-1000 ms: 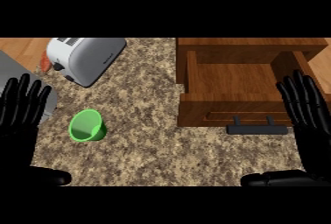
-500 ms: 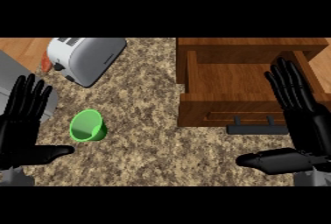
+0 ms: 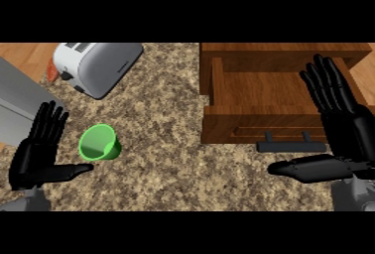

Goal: Pick up the cup, place it into the drawer and close the drawer

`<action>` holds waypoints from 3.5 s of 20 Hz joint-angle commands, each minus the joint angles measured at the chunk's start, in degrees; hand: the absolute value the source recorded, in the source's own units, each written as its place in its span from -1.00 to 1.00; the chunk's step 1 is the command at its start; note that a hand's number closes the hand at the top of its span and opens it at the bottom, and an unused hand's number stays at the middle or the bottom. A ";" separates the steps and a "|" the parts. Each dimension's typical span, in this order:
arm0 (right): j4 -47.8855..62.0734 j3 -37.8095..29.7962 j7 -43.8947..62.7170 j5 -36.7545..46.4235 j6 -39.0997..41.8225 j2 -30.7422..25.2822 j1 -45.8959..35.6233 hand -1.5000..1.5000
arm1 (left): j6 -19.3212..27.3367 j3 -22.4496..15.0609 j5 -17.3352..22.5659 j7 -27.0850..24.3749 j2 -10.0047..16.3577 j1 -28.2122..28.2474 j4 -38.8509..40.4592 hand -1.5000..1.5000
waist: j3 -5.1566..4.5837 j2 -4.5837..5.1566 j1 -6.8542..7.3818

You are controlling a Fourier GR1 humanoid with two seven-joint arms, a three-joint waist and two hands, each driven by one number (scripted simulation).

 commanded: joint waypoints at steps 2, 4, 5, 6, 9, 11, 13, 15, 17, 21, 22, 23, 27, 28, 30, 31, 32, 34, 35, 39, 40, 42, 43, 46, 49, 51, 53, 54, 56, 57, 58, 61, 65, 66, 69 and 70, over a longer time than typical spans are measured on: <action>1.59 -0.59 -0.40 1.11 -0.16 -0.18 -2.55 -1.00 | -2.04 2.12 -2.69 -9.00 1.93 -3.03 15.62 -1.00 | -0.02 0.05 -0.14; -1.76 -4.73 -0.87 -4.25 4.01 -3.18 1.59 -1.00 | -2.64 2.86 -3.15 -10.37 3.38 -5.62 21.26 -1.00 | -0.02 0.05 -0.60; 2.49 -2.35 -0.52 -1.10 0.87 -0.56 -3.19 -1.00 | -3.28 4.31 -2.34 -11.00 4.65 -4.02 21.30 -1.00 | -0.01 0.04 -0.03; 2.77 -1.79 3.12 0.01 -0.74 -0.53 -6.32 -1.00 | -2.22 2.42 -4.01 -13.14 2.72 -6.79 24.43 -1.00 | -0.01 0.03 -0.07; -2.31 -0.01 0.11 0.74 0.61 0.84 1.60 -1.00 | -0.37 1.48 -6.64 -17.49 1.85 -7.02 29.17 -1.00 | 0.00 -0.03 -0.25; 5.30 -2.45 -2.08 -0.07 1.59 -0.46 -2.90 -1.00 | -1.38 2.32 -7.56 -22.21 2.84 -11.22 38.94 -1.00 | -0.03 0.13 -0.36; 2.79 -4.18 -0.17 -2.11 2.35 -1.46 -2.13 -1.00 | -2.24 3.55 -7.89 -27.23 4.92 -10.70 42.79 -1.00 | -0.02 0.05 -0.34; 3.05 -2.94 1.93 -0.76 0.21 -0.40 -5.53 -1.00 | -1.25 3.84 -9.26 -31.62 4.49 -14.67 51.56 -1.00 | -0.07 0.17 -0.52; 3.54 -3.02 2.97 -0.83 0.80 -1.37 -7.84 -1.00 | -3.54 3.35 -9.71 -34.99 5.19 -13.22 53.54 -1.00 | -0.06 0.13 -0.33; -5.01 -2.81 6.27 -2.98 1.65 -1.13 -1.58 -1.00 | -2.17 4.50 -10.92 -40.20 6.95 -18.29 62.98 -1.00 | -0.11 0.16 -1.05; -0.49 -3.49 5.59 -2.99 0.85 -0.94 -6.08 -1.00 | -3.75 5.84 -10.32 -41.96 8.34 -19.52 66.34 -1.00 | -0.17 0.38 -1.15; 0.13 -5.21 3.34 -4.40 3.75 -2.85 -3.53 -1.00 | -2.59 5.69 -10.57 -42.70 7.52 -20.88 66.92 -1.00 | -0.15 0.36 -1.20; 2.75 -2.79 5.21 -1.34 1.15 -1.30 -7.88 -1.00 | -2.35 5.55 -10.87 -43.65 7.34 -22.43 68.80 -1.00 | -0.16 0.41 -0.89; 3.60 -4.43 1.44 -2.71 2.43 -1.27 -5.17 -1.00 | -2.62 4.80 -11.82 -46.07 6.52 -21.34 69.20 -1.00 | -0.18 0.51 -1.16; 3.57 -5.88 -1.14 -3.25 4.88 -3.31 -3.66 -1.00 | 0.29 5.47 -11.35 -46.36 4.66 -22.10 69.52 -1.00 | -0.20 0.59 -1.51; 1.83 -5.53 3.87 -4.06 3.28 -2.88 -5.56 -1.00 | -3.68 5.64 -11.37 -47.43 8.38 -20.69 69.80 -1.00 | -0.23 0.54 -1.40; 1.90 -3.91 2.47 -2.76 3.26 -2.06 -5.63 -1.00 | -2.44 5.37 -11.65 -47.47 6.44 -21.45 70.24 -1.00 | -0.25 0.60 -1.47; 2.65 -5.14 2.71 -3.27 3.47 -2.68 -5.24 -1.00 | -1.99 4.93 -12.03 -47.17 6.29 -22.39 69.91 -1.00 | -0.18 0.46 -1.18; 1.77 -4.10 0.99 -2.02 2.70 -1.33 -3.85 -1.00 | -0.86 5.01 -12.09 -46.43 5.39 -23.64 70.37 -1.00 | -0.21 0.55 -1.48; 2.96 -4.78 2.13 -2.78 3.23 -2.35 -6.05 -1.00 | -2.46 4.77 -12.48 -48.51 5.25 -23.39 70.05 -1.00 | -0.23 0.61 -1.48; 2.86 -4.23 5.57 -3.27 2.84 -2.74 -9.11 -1.00 | -1.79 4.57 -12.65 -47.24 4.19 -24.61 70.31 -1.00 | -0.25 0.63 -1.48; 4.12 -4.03 4.19 -2.07 1.38 -1.29 -8.49 -1.00 | -2.40 4.60 -12.71 -47.07 3.77 -24.66 71.03 -1.00 | -0.26 0.73 -1.57; 4.41 -6.51 3.62 -4.01 4.12 -4.19 -7.72 -1.00 | -5.36 4.73 -12.40 -46.29 5.04 -24.74 70.93 -1.00 | -0.23 0.67 -1.62; 2.65 -5.05 3.83 -3.35 3.21 -2.79 -7.10 -1.00 | -10.82 4.97 -11.81 -46.40 5.43 -24.73 70.52 -1.00 | -0.33 0.83 -1.98; 3.24 -7.67 4.69 -5.94 4.98 -5.06 -7.44 -1.00 | -12.11 4.51 -11.75 -47.57 2.94 -25.52 68.81 1.00 | -0.25 0.59 -1.77; 4.05 -5.36 6.11 -3.19 2.50 -3.53 -10.22 -1.00 | -3.15 3.84 -13.24 -52.89 2.59 -25.11 66.07 1.00 | -0.29 0.68 -1.28; 3.27 -5.99 2.53 -3.98 4.94 -3.97 -5.47 -1.00 | 3.05 5.34 -12.68 -53.77 4.37 -24.89 65.44 1.00 | -0.23 0.74 -1.94; 2.02 -4.51 4.99 -2.38 2.88 -3.01 -6.73 -1.00 | 6.76 4.86 -13.48 -54.97 2.55 -25.03 65.03 1.00 | -0.26 0.65 -1.87; 6.18 -6.45 3.45 -3.04 2.46 -3.33 -10.21 -1.00 | 11.54 4.94 -13.95 -56.63 0.66 -25.04 64.44 1.00 | -0.21 0.78 -1.07; 4.82 -4.61 1.76 -2.22 3.11 -2.02 -6.68 -1.00 | 8.44 6.86 -12.02 -55.55 2.35 -27.30 64.51 1.00 | -0.26 0.87 -1.81; 2.77 -7.82 4.15 -4.96 4.23 -4.93 -7.40 -1.00 | 0.83 7.31 -10.86 -57.29 3.92 -24.67 63.90 1.00 | -0.19 0.42 -1.34; 3.81 -6.11 3.88 -3.70 3.05 -3.21 -8.36 -1.00 | 3.21 7.84 -10.08 -57.42 0.02 -28.05 63.01 1.00 | -0.21 0.58 -1.39; 2.35 -6.49 4.78 -3.78 3.16 -3.73 -6.96 -1.00 | 3.60 9.01 -8.91 -57.65 -0.70 -28.97 62.68 1.00 | -0.17 0.47 -1.44; 4.96 -6.15 0.62 -2.31 3.14 -2.66 -6.27 -1.00 | 2.31 7.81 -9.47 -59.16 -2.67 -27.51 61.29 1.00 | -0.09 0.36 -0.74; 1.66 -5.60 3.99 -2.77 3.16 -3.21 -5.68 -1.00 | 1.00 5.68 -10.45 -54.37 -2.96 -31.37 58.90 1.00 | -0.05 0.04 -0.79; 0.70 -6.46 4.40 -4.15 3.98 -3.71 -4.23 -1.00 | 0.62 5.22 -10.03 -51.36 -3.66 -33.11 56.92 1.00 | 0.02 -0.24 -0.57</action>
